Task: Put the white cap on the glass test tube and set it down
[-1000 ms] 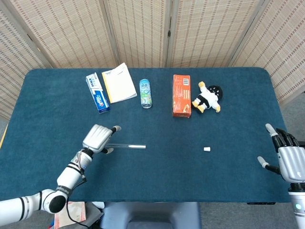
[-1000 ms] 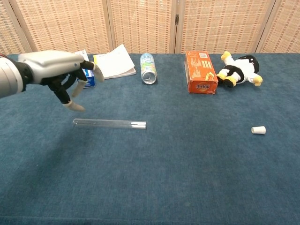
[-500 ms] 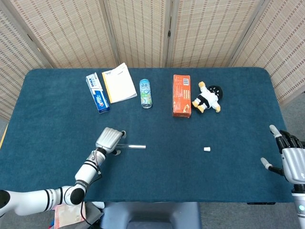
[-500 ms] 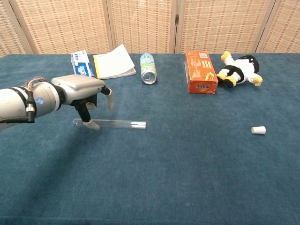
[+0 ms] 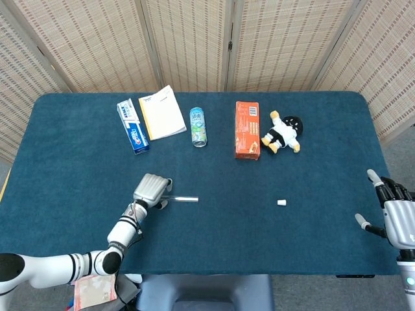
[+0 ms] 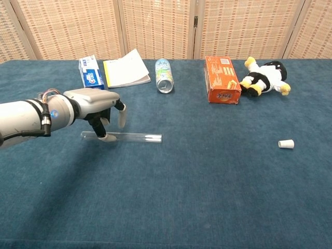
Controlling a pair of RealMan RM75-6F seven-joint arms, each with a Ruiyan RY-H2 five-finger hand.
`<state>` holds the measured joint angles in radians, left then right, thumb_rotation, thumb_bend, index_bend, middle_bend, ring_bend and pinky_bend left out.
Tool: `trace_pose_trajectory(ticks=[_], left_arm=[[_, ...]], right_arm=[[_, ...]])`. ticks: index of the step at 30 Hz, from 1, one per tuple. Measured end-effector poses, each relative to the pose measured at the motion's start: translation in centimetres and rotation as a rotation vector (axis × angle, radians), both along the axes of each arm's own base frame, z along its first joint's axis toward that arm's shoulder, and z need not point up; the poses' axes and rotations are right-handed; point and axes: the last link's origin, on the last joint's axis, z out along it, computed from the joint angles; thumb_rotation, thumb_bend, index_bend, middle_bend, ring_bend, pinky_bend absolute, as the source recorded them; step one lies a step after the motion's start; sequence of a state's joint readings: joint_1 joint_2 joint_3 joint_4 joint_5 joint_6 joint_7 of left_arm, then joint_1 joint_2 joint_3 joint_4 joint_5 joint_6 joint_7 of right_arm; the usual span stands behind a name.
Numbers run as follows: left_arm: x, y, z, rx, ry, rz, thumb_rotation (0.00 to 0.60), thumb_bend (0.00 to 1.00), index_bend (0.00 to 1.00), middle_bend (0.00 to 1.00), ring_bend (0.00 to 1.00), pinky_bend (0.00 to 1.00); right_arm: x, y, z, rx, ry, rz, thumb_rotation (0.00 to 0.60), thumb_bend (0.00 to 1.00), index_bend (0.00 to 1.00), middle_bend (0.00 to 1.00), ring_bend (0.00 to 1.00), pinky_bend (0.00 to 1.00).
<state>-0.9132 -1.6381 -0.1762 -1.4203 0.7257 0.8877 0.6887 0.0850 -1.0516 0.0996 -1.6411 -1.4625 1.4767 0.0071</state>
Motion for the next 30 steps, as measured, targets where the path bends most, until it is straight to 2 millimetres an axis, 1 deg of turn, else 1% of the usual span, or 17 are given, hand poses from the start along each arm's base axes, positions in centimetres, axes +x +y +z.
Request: trace_pose_trajectory(ticks=[9, 18, 25, 30], left_arm=[[-0.3, -0.3, -0.6, -0.019, 0.008, 0.015, 0.6, 0.27, 0.44, 1.0, 1.0, 1.0], [0.6, -0.1, -1.1, -0.027, 0.001, 0.016, 0.6, 0.27, 0.44, 1.0, 1.0, 1.0], [1.1, 0.1, -1.2, -0.022, 0.0, 0.017, 0.6, 0.33, 0.46, 1.0, 1.0, 1.0], [1.0, 0.1, -1.4, -0.03, 0.014, 0.023, 0.6, 0.34, 0.46, 1.0, 1.0, 1.0]], right_arm=[[-0.1, 0.1, 0.0, -0.003, -0.002, -0.007, 0.6, 0.19, 0.05, 0.2, 0.13, 0.17], [-0.3, 0.4, 0.1, -0.006, -0.004, -0.015, 0.6, 0.19, 0.05, 0.2, 0.13, 0.17], [-0.5, 0.5, 0.2, -0.013, -0.005, -0.022, 0.6, 0.19, 0.05, 0.2, 0.14, 0.17], [-0.6, 0.6, 0.3, -0.014, -0.007, -0.025, 0.6, 0.19, 0.05, 0.2, 0.14, 0.17]])
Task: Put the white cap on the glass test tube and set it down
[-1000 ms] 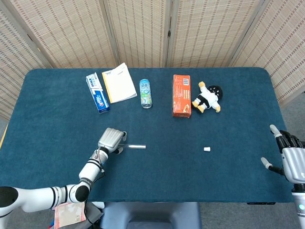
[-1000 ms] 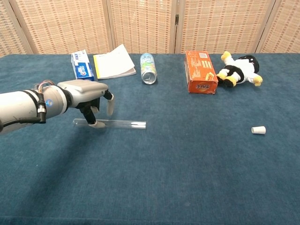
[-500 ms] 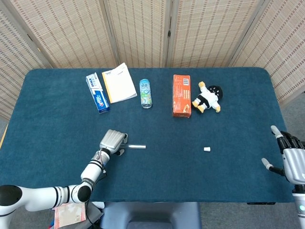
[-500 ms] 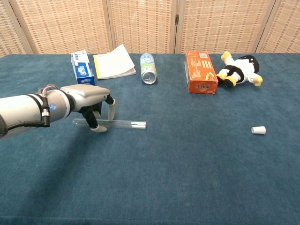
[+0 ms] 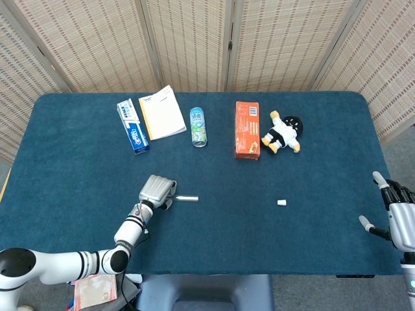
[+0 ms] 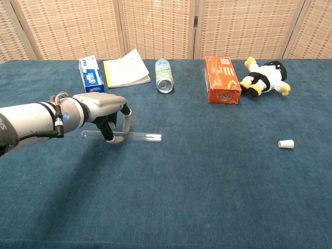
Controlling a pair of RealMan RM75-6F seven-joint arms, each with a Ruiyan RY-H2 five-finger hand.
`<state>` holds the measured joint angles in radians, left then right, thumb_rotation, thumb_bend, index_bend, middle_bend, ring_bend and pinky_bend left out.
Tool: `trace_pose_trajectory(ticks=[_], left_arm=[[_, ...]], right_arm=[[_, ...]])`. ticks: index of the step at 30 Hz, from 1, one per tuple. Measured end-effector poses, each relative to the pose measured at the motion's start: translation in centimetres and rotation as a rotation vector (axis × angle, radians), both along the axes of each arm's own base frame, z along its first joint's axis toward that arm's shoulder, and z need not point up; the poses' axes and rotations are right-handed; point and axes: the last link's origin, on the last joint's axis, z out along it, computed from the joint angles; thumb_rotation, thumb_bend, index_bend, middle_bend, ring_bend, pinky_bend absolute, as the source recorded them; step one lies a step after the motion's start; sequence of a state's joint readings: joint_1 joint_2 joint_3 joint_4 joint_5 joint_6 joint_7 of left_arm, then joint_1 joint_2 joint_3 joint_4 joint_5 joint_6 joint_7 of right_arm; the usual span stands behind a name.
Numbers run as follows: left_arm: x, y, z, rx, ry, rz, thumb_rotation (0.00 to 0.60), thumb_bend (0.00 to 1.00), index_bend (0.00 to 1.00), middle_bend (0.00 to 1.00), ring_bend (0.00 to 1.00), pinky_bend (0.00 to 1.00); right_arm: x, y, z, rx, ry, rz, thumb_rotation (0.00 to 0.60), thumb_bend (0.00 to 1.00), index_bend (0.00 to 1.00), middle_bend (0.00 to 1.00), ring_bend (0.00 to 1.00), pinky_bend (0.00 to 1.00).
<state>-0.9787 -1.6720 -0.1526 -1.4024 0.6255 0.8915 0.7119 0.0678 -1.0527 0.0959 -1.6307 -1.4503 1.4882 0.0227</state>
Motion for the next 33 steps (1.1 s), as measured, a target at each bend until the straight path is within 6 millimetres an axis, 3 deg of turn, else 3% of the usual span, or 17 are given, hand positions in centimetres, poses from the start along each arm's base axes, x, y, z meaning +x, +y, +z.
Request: trace_pose_trajectory(ticks=[17, 25, 30, 33], left_arm=[[0.4, -0.1, -0.5, 0.001, -0.008, 0.004, 0.6, 0.34, 0.53, 1.0, 1.0, 1.0], [0.7, -0.5, 0.5, 0.022, -0.07, -0.013, 0.6, 0.34, 0.57, 1.0, 1.0, 1.0], [0.7, -0.8, 2.4, 0.033, -0.128, -0.026, 0.6, 0.34, 0.57, 1.0, 1.0, 1.0], [0.6, -1.0, 3.9, 0.041, -0.157, -0.038, 0.6, 0.34, 0.57, 1.0, 1.0, 1.0]], right_arm=[[-0.3, 0.4, 0.2, -0.01, -0.003, -0.009, 0.6, 0.19, 0.05, 0.2, 0.14, 0.17], [-0.2, 0.3, 0.3, -0.009, 0.004, -0.009, 0.6, 0.2, 0.06, 0.2, 0.16, 0.17], [0.2, 0.0, 0.3, -0.007, 0.019, -0.003, 0.6, 0.27, 0.08, 0.24, 0.23, 0.26], [0.7, -0.3, 0.2, 0.006, 0.039, 0.005, 0.6, 0.35, 0.12, 0.33, 0.37, 0.43]])
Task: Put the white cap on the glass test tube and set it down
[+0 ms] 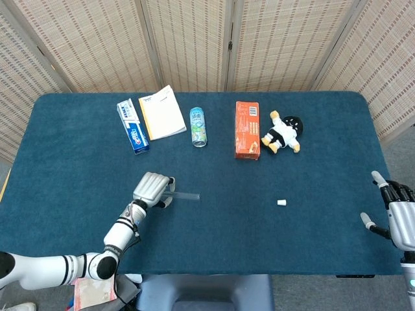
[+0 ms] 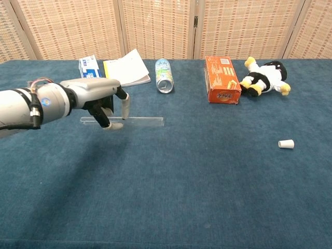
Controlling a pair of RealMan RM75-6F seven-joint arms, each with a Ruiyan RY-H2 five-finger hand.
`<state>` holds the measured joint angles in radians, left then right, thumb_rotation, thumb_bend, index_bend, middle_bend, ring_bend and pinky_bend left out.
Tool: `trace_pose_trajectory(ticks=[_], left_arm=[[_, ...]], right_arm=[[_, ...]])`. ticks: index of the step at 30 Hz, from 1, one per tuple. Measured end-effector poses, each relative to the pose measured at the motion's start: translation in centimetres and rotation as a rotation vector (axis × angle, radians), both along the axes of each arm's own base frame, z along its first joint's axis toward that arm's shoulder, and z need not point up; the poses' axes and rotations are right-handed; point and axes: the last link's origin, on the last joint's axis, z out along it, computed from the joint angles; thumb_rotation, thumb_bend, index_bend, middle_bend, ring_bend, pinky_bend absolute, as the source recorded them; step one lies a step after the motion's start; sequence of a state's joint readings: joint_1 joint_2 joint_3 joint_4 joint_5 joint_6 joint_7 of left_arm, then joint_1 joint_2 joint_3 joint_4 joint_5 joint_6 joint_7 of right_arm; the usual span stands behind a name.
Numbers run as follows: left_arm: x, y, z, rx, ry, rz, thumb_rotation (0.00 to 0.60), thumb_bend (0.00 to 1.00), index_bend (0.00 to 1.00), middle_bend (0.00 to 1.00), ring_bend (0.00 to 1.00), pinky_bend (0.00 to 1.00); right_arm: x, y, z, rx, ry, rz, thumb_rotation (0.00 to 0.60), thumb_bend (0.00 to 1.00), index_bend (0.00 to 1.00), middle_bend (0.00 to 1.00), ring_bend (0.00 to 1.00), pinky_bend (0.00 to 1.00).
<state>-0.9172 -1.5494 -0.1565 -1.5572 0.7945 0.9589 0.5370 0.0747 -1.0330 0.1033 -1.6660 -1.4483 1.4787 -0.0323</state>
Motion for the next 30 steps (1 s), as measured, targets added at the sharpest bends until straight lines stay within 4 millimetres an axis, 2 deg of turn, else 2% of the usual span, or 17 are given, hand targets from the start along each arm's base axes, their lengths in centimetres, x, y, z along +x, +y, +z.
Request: trace_pose_trajectory(ticks=[3, 5, 9, 12, 17, 25, 30], left_arm=[[-0.2, -0.3, 1.6, 0.008, -0.028, -0.011, 0.6, 0.34, 0.58, 1.0, 1.0, 1.0], [-0.5, -0.6, 2.7, 0.013, -0.049, -0.015, 0.6, 0.34, 0.58, 1.0, 1.0, 1.0], [-0.9, -1.3, 4.6, 0.02, -0.089, -0.027, 0.6, 0.34, 0.58, 1.0, 1.0, 1.0], [-1.2, -2.0, 5.8, 0.021, -0.115, -0.039, 0.6, 0.34, 0.58, 1.0, 1.0, 1.0], [-1.8, -3.0, 6.9, 0.011, -0.161, -0.038, 0.6, 0.34, 0.58, 1.0, 1.0, 1.0], [-2.5, -3.9, 7.4, 0.008, -0.168, -0.045, 0.6, 0.34, 0.58, 1.0, 1.0, 1.0], [-2.7, -4.1, 7.2, 0.002, -0.166, -0.039, 0.6, 0.34, 0.58, 1.0, 1.0, 1.0]], right_arm=[[0.8, -0.4, -0.2, 0.026, 0.016, 0.013, 0.6, 0.44, 0.18, 0.5, 0.58, 0.7], [1.1, -0.7, -0.6, 0.058, 0.021, 0.015, 0.6, 0.51, 0.23, 0.68, 0.74, 0.85], [1.7, -1.5, -1.5, 0.151, 0.033, 0.007, 0.6, 0.65, 0.27, 0.89, 0.93, 0.99], [2.1, -2.2, -2.6, 0.241, 0.046, -0.01, 0.6, 0.76, 0.28, 0.95, 0.99, 1.0], [2.7, -3.8, -4.7, 0.392, 0.064, -0.039, 0.6, 0.99, 0.32, 1.0, 1.0, 1.0], [2.1, -5.8, -8.4, 0.54, 0.077, -0.105, 0.6, 1.0, 0.32, 1.0, 1.0, 1.0], [1.5, -6.7, -10.0, 0.575, 0.079, -0.128, 0.6, 1.0, 0.32, 1.0, 1.0, 1.0]])
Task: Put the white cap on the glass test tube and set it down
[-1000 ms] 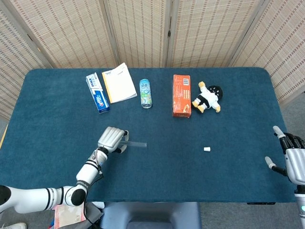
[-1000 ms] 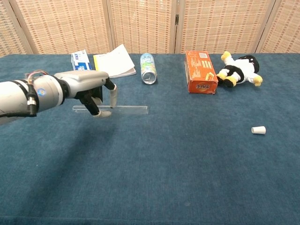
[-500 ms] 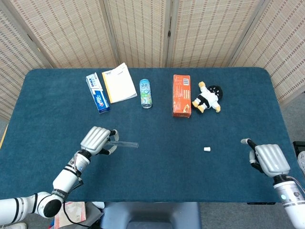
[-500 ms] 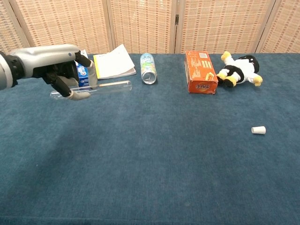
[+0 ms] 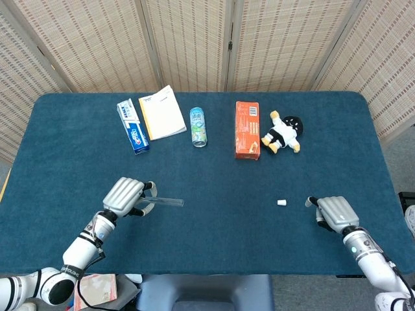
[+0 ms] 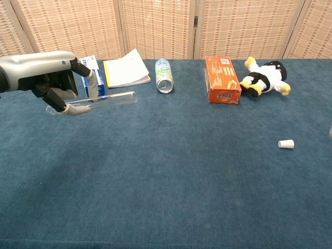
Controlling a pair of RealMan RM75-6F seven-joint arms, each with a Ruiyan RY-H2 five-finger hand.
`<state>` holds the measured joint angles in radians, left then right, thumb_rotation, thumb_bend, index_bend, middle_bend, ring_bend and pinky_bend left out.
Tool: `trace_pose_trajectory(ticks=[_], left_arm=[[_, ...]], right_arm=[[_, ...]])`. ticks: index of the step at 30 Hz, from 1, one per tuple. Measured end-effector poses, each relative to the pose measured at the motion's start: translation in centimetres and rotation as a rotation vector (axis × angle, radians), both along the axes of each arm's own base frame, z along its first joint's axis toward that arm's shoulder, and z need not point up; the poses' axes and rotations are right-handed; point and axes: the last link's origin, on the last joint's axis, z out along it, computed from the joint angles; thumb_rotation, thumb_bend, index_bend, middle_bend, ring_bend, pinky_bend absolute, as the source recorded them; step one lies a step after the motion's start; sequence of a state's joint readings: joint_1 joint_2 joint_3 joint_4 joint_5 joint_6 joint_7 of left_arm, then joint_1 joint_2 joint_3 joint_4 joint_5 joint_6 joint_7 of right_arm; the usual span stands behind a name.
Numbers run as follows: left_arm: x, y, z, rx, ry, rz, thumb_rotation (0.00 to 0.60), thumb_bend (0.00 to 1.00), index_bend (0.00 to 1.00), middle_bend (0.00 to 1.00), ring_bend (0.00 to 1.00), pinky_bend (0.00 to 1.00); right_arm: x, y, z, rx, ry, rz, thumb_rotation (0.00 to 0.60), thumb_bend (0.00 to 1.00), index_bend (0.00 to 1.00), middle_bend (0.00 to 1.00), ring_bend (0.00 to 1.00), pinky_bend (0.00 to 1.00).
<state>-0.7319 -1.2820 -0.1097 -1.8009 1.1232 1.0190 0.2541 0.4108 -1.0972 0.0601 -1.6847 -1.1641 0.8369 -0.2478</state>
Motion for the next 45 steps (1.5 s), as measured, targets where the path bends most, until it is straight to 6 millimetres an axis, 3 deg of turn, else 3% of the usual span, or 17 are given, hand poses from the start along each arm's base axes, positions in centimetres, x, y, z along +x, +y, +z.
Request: trace_pose_trajectory(ticks=[21, 45], left_arm=[[-0.3, -0.2, -0.5, -0.03, -0.014, 0.014, 0.6, 0.34, 0.58, 1.0, 1.0, 1.0], [-0.7, -0.3, -0.9, -0.052, -0.024, 0.026, 0.6, 0.34, 0.57, 1.0, 1.0, 1.0]], right_arm=[[0.0, -2.8, -4.5, 0.055, -0.03, -0.002, 0.6, 1.0, 0.32, 1.0, 1.0, 1.0], [3.8, -3.9, -6.2, 0.092, -0.064, 0.129, 0.6, 1.0, 0.32, 1.0, 1.0, 1.0]])
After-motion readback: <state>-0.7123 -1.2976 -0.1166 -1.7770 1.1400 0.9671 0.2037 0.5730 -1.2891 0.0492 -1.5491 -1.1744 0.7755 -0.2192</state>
